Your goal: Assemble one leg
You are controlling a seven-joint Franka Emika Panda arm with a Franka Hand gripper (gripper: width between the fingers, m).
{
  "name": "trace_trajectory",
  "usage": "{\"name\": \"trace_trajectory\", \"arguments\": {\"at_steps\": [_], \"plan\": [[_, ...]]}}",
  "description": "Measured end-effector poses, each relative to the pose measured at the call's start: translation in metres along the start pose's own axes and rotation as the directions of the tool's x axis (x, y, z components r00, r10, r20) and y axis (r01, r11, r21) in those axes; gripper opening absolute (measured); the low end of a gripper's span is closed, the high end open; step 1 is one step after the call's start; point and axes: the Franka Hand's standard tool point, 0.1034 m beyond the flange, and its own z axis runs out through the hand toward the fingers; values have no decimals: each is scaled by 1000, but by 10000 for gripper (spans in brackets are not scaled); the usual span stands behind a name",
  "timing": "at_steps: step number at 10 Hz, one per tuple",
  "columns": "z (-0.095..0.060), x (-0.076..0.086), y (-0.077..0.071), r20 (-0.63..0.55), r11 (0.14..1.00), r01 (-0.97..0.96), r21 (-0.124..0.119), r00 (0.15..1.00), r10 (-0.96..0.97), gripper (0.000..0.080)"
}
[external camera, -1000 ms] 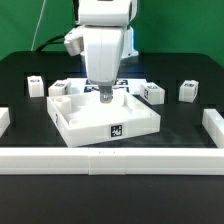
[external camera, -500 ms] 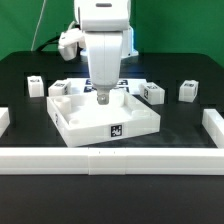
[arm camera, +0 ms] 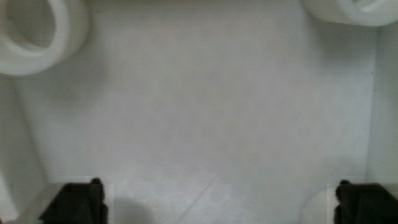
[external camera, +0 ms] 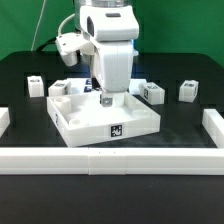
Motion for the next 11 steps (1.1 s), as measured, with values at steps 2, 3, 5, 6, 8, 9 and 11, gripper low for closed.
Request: {"name": "trace_trajectory", "arguments": {"at_steps": [2,3,5,6,8,9,11], "plan": [[1,0,-6,-5,1000,20,14,1000,-20,649],[5,-1,-21,-13,999,38,25,999,-38,649],[14,-5,-47,-28,998,38,45,999,-37,649],[20,-13,-58,-40,998,56,44,998,-54,649],[32,-22,-74,-56,998,47,38,997,-45,649],[37,-23,-76,-60,998,41,42,997,-39,649],[40,-20,-76,-63,998,33,48,998,-30,649]]}}
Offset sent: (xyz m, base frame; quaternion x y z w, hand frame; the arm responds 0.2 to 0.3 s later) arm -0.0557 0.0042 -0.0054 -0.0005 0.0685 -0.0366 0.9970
